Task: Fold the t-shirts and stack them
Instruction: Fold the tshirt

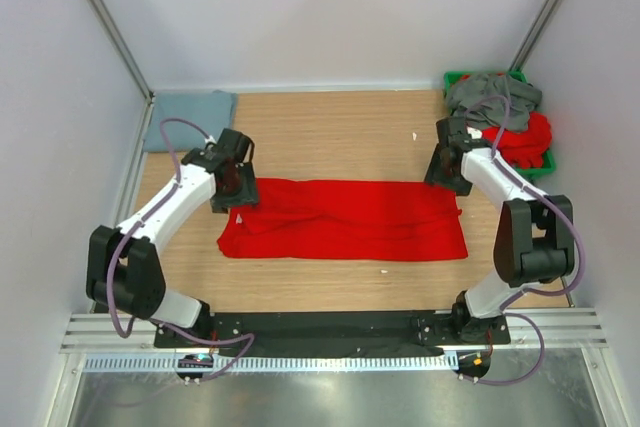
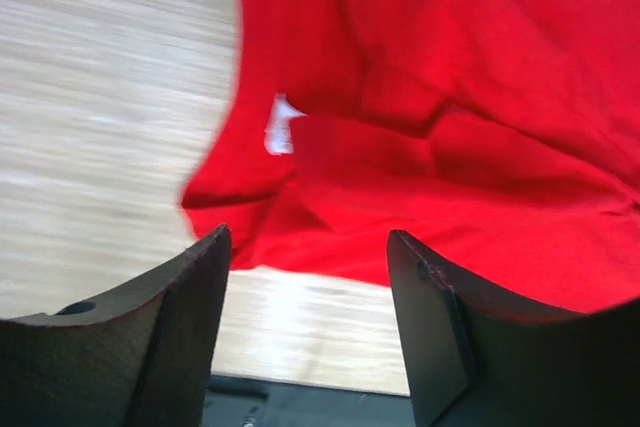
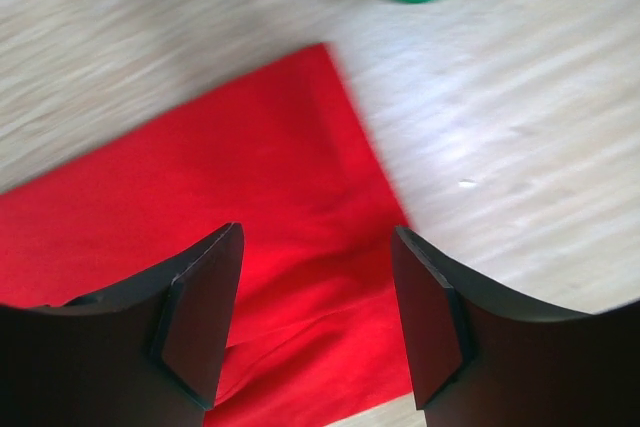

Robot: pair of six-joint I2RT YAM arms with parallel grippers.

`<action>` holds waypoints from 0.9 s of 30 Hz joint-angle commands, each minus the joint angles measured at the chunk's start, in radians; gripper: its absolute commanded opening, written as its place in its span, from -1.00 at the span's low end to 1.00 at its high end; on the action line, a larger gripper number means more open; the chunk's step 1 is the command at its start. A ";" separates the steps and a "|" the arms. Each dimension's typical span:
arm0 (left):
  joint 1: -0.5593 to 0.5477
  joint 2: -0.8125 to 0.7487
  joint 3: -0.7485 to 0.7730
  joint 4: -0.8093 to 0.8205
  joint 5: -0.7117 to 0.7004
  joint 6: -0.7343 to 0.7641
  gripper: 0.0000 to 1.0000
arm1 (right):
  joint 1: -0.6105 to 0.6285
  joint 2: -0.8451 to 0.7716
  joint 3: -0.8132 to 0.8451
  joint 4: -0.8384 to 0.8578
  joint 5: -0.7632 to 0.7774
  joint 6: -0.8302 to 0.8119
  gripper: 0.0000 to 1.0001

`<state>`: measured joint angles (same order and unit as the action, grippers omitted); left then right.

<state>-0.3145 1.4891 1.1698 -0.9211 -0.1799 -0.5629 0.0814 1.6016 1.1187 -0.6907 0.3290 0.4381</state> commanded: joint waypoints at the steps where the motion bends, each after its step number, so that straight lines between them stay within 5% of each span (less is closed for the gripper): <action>1: -0.063 -0.012 -0.114 0.167 0.031 -0.115 0.28 | 0.046 0.024 0.020 0.089 -0.149 -0.021 0.31; 10: -0.084 0.146 -0.223 0.350 0.111 -0.204 0.08 | 0.050 0.124 -0.108 0.175 -0.215 0.014 0.20; 16: -0.084 0.291 -0.109 0.344 0.060 -0.181 0.06 | 0.078 0.038 -0.299 0.238 -0.301 0.080 0.20; 22: -0.083 0.587 0.350 0.205 0.022 -0.118 0.02 | 0.174 -0.143 -0.482 0.276 -0.395 0.218 0.22; 24: -0.083 0.790 0.670 0.138 0.016 -0.079 0.02 | 0.301 -0.208 -0.540 0.293 -0.395 0.359 0.22; 25: -0.084 0.882 0.949 0.051 0.032 -0.059 0.02 | 0.363 -0.265 -0.553 0.307 -0.398 0.413 0.23; 27: -0.084 1.147 1.263 -0.028 0.167 -0.010 0.04 | 0.513 -0.301 -0.541 0.354 -0.392 0.586 0.24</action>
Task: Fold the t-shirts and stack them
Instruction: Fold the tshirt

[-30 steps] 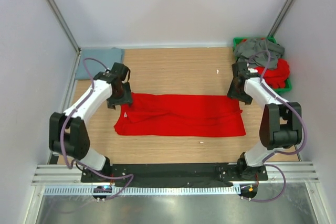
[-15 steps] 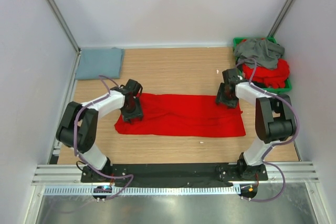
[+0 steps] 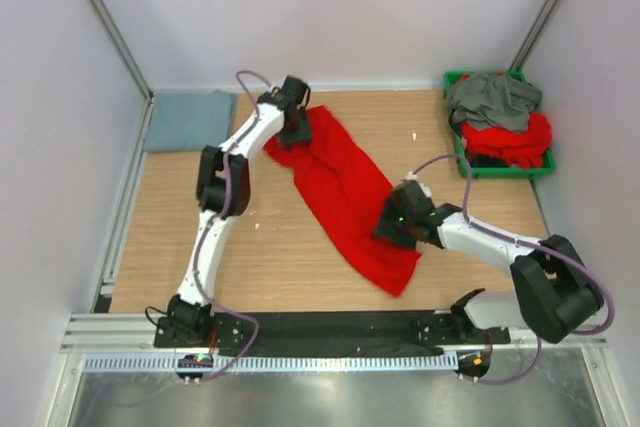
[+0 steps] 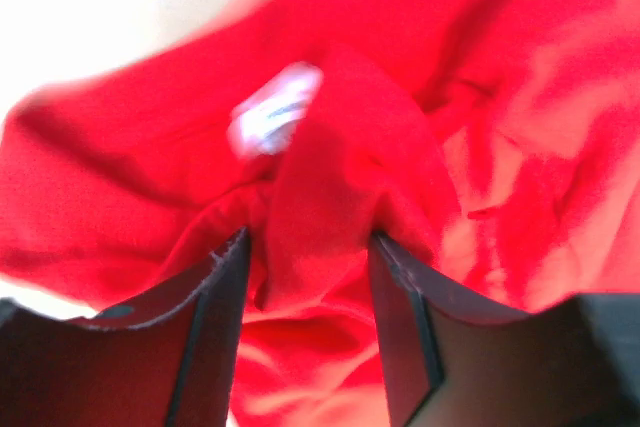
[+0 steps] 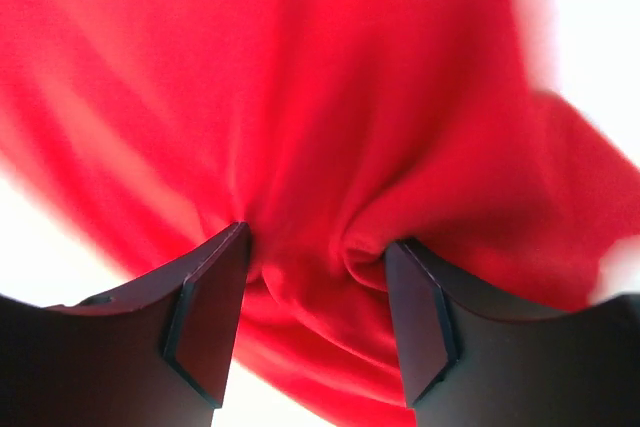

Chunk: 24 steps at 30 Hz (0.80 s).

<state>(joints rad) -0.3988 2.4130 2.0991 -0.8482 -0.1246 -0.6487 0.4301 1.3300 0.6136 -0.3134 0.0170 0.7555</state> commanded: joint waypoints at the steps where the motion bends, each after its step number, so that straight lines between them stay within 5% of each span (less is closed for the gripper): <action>1: -0.005 0.301 0.619 -0.136 0.176 0.083 0.08 | 0.306 -0.037 -0.006 -0.016 -0.072 0.304 0.24; 3: -0.006 0.400 0.766 -0.099 0.338 0.055 0.30 | 0.439 -0.016 0.137 -0.082 -0.022 0.341 0.32; 5: -0.008 0.303 0.582 0.108 0.431 0.034 0.48 | 0.545 0.017 0.248 -0.229 0.081 0.325 0.38; 7: -0.018 0.096 0.320 0.310 0.456 0.026 0.97 | 0.561 0.018 0.360 -0.303 0.170 0.288 0.41; 11: -0.028 -0.060 0.331 0.198 0.407 0.102 0.99 | 0.536 0.008 0.481 -0.472 0.362 0.211 0.51; 15: -0.026 -0.218 0.319 0.029 0.330 0.184 0.99 | 0.421 0.034 0.567 -0.480 0.391 0.118 0.55; 20: -0.026 -0.547 -0.023 -0.018 0.163 0.222 0.99 | 0.262 0.115 0.644 -0.311 0.227 -0.054 0.52; 24: -0.026 -0.825 -0.497 0.055 0.157 0.170 0.99 | 0.162 0.268 0.797 -0.280 0.209 -0.154 0.51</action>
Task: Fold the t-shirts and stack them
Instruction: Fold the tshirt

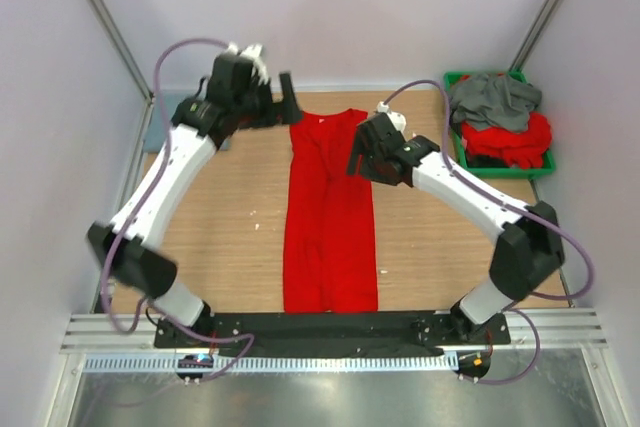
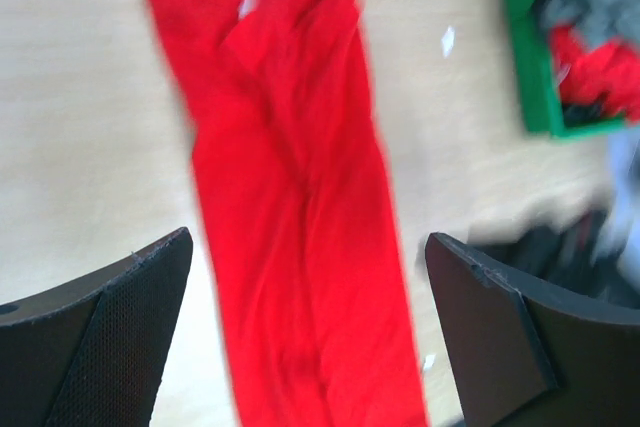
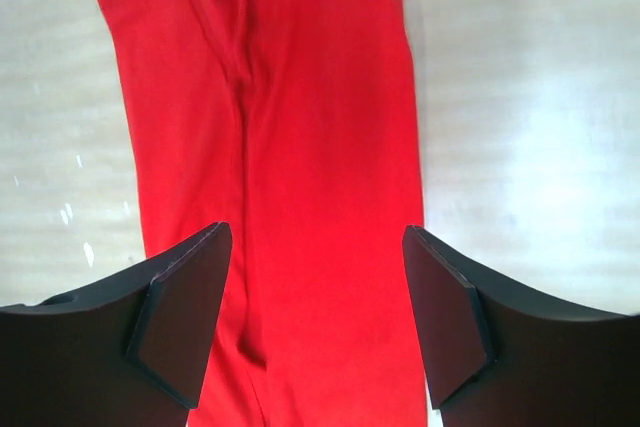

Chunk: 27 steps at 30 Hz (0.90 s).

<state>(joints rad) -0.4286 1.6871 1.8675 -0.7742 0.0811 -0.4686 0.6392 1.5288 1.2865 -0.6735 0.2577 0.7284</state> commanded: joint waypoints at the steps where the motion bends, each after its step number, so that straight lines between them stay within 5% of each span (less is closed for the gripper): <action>1: 0.002 -0.148 -0.345 0.001 -0.037 -0.021 0.97 | -0.065 0.133 0.154 0.097 -0.055 -0.147 0.50; 6: -0.024 -0.469 -0.797 0.085 0.000 -0.120 0.77 | -0.125 0.388 0.459 0.140 -0.199 -0.213 0.21; 9: -0.041 -0.625 -0.902 0.020 -0.033 -0.119 0.71 | -0.133 0.563 0.650 0.118 -0.201 -0.233 0.17; 14: -0.041 -0.828 -0.910 -0.132 -0.073 -0.068 0.70 | -0.134 0.808 0.907 0.064 -0.212 -0.224 0.00; 17: -0.041 -0.931 -0.924 -0.090 -0.006 -0.045 0.69 | -0.136 0.867 0.968 0.065 -0.189 -0.201 -0.02; 24: -0.041 -1.037 -0.994 0.004 0.098 -0.034 0.69 | -0.150 0.906 0.956 0.100 -0.175 -0.176 -0.08; 27: -0.041 -1.023 -1.005 0.003 0.042 -0.060 0.65 | -0.150 0.878 0.923 0.074 -0.170 -0.184 -0.08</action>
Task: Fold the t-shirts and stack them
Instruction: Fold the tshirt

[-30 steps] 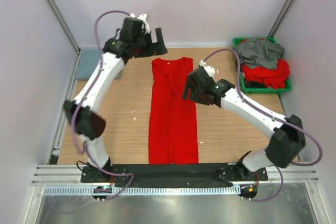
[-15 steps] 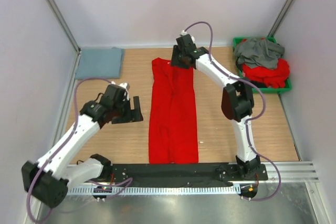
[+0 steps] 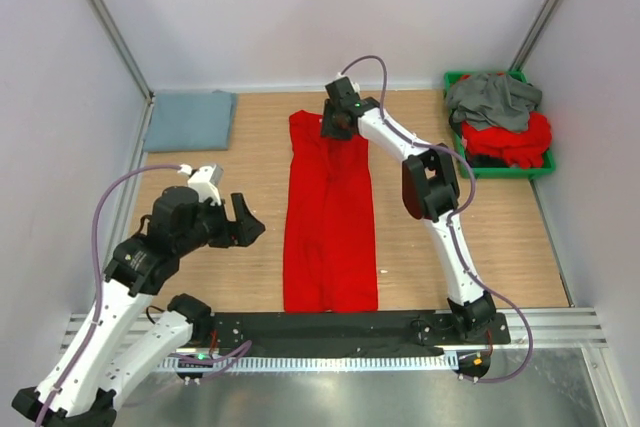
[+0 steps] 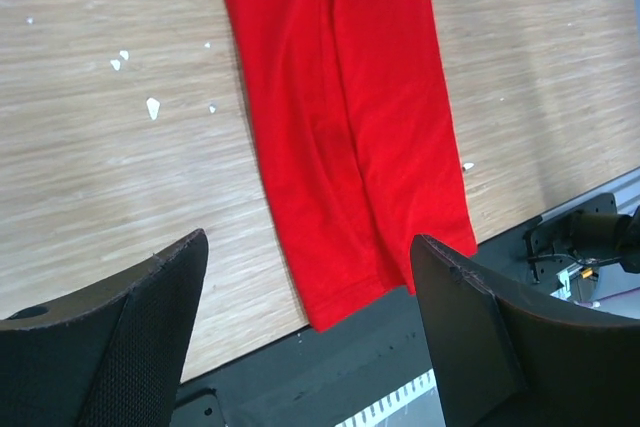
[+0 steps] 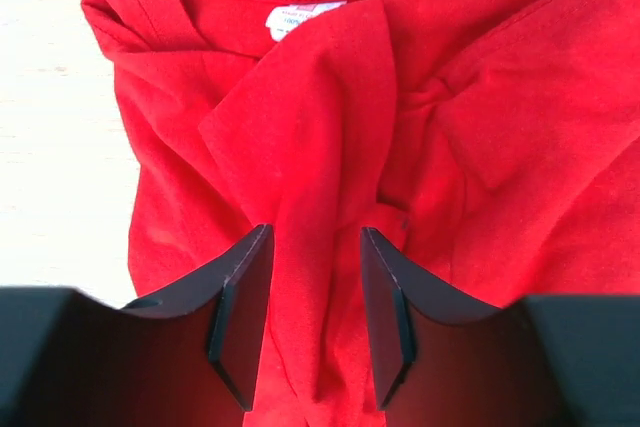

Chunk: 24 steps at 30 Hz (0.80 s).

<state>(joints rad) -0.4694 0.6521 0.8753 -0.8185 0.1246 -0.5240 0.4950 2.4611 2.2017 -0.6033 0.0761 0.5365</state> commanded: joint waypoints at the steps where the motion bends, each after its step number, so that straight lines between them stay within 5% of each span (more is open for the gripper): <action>1: 0.000 0.024 -0.009 0.030 -0.025 -0.017 0.62 | -0.007 -0.123 -0.031 0.020 0.016 0.008 -0.07; 6: -0.002 0.156 -0.004 -0.074 -0.063 -0.108 0.57 | 0.005 -0.469 -0.471 0.119 0.094 -0.010 0.30; 10: -0.037 0.178 -0.055 -0.044 -0.045 -0.203 0.56 | 0.043 -0.793 -0.790 0.039 0.149 0.039 0.45; 18: -0.161 0.178 -0.289 0.133 0.007 -0.412 0.41 | 0.343 -1.367 -1.410 -0.116 0.182 0.371 0.36; 24: -0.333 0.190 -0.420 0.242 -0.063 -0.574 0.36 | 0.612 -1.426 -1.570 -0.188 0.220 0.627 0.26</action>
<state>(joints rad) -0.7429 0.8383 0.4805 -0.6926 0.0967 -0.9691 1.0332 1.0542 0.6605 -0.7372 0.2310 0.9691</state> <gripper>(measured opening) 0.684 0.637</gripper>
